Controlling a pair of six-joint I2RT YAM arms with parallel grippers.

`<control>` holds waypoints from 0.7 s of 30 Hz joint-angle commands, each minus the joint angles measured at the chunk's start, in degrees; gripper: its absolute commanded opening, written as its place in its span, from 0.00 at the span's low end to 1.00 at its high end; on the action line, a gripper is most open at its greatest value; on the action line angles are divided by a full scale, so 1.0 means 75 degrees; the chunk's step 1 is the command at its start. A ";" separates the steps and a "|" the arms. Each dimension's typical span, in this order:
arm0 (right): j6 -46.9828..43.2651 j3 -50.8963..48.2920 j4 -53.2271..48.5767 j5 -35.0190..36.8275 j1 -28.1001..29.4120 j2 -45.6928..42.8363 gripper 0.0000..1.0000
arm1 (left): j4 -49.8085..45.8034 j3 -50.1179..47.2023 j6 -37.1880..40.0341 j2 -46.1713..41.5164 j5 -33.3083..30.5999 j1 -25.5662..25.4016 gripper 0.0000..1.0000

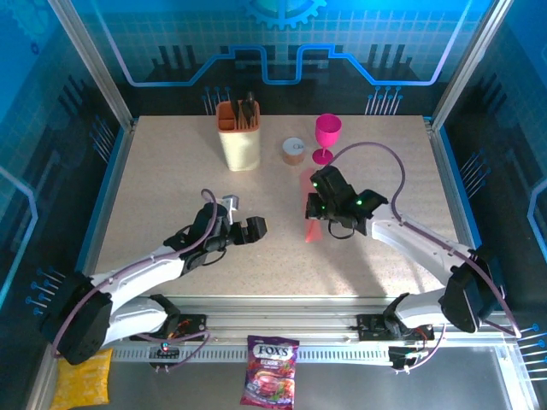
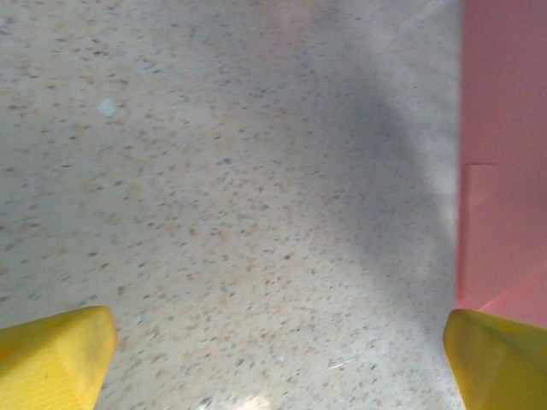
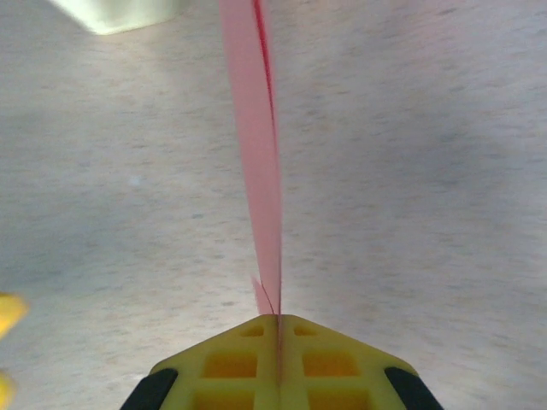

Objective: Fold a paper plane with a square sheet of paper (pick it up from the middle)
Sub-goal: Turn over the paper at the center of the table.

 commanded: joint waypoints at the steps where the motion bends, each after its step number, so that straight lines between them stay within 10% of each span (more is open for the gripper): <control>1: -0.0518 0.0495 -0.2681 0.2454 0.0366 0.0702 0.00 | -0.1404 0.0551 0.0233 -0.0401 -0.0530 0.0089 1.00; 6: -0.0104 0.0972 -0.3358 0.3435 0.0870 0.1890 0.00 | -0.2667 0.1108 0.0585 -0.0777 -0.1576 0.0104 1.00; 12: 0.0798 0.1685 -0.2758 0.2271 0.1822 0.3476 0.00 | -0.3461 0.1548 0.0274 -0.0946 -0.2123 0.0334 1.00; 16: 0.0894 0.2377 -0.1733 0.0905 0.2067 0.4167 0.48 | -0.3876 0.1887 0.0106 -0.0893 -0.1911 0.0504 1.00; 21: 0.0718 0.1554 -0.0393 -0.0202 0.1869 0.2748 0.55 | -0.4367 0.2514 0.0610 -0.0892 -0.1663 0.0689 1.00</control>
